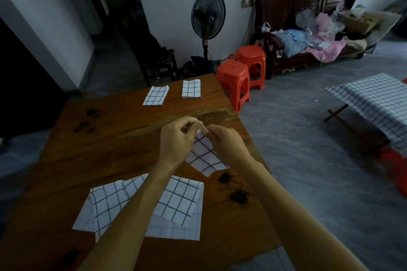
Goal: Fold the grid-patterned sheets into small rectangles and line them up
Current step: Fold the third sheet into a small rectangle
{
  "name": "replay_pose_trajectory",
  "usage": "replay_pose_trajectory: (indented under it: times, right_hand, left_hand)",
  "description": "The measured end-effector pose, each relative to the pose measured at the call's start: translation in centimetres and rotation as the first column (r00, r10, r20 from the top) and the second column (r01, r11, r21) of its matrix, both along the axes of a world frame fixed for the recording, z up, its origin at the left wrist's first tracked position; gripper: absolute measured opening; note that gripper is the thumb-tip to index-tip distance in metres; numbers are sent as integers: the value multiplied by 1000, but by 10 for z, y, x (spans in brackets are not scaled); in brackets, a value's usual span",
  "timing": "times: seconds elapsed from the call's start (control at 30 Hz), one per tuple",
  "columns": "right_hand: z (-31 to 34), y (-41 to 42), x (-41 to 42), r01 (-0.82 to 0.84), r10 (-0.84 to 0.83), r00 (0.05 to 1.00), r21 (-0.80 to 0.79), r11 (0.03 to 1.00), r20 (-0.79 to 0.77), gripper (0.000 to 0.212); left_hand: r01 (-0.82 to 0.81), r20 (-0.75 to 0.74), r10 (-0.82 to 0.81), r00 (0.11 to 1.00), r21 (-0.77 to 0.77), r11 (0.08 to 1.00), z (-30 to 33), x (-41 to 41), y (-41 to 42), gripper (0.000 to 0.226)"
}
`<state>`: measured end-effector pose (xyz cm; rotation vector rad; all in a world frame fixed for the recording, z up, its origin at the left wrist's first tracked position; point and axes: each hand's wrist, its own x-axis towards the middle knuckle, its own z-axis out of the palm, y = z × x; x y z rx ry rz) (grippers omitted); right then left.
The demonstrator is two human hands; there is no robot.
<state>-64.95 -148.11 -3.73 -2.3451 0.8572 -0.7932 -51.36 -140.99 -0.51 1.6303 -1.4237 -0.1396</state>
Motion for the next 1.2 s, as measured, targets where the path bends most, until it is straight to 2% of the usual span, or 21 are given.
replay_pose_trajectory:
  times: [0.1,0.2,0.27,0.33,0.43,0.5,0.57,0.63,0.8,0.87,1.0,1.1,1.2]
  right_hand:
    - [-6,0,-12,23,-23,999,9,1000,-36,30]
    - [-30,0,-35,77,-63,985,85,993,-161,28]
    - [-56,2,-54,133,-95,960,134,982,-262,29]
    - [-70,6,-65,198,-135,946,195,961,-296,30]
    - [-58,7,-58,228,-186,962,219,949,-198,27]
    - [-38,7,-43,209,-182,975,241,948,-130,13]
    - [-20,8,-27,157,-148,988,274,949,-52,29]
    - [-9,9,-14,84,-91,996,264,961,16,36]
    - [-6,10,-3,64,-72,997,220,974,30,13]
    - [-7,10,-5,78,-100,993,284,956,64,13]
    - [2,14,-7,42,-175,951,455,890,255,14]
    - [10,22,-4,10,-242,913,576,818,329,17]
    - [10,33,-1,-2,-267,909,645,764,319,15]
  left_hand:
    - [-107,-64,104,992,-44,993,9,12,2,11]
    - [-210,-122,197,973,-105,972,23,35,5,17]
    - [-258,-93,247,965,-148,955,35,53,7,17]
    - [-243,-28,241,970,-136,960,44,63,7,16]
    - [-168,34,170,985,-61,984,37,59,5,13]
    - [-106,49,106,993,2,994,23,46,4,11]
    - [-35,66,31,997,62,997,9,32,3,9]
    - [25,70,-32,997,89,996,4,22,3,7]
    - [128,100,-144,985,148,981,11,19,4,10]
    - [133,47,-145,988,196,972,11,27,10,19]
    - [95,-189,-55,980,213,972,-1,47,25,33]
    - [107,-394,-10,919,223,969,-15,53,36,33]
    - [117,-504,12,864,224,968,-33,58,43,31]
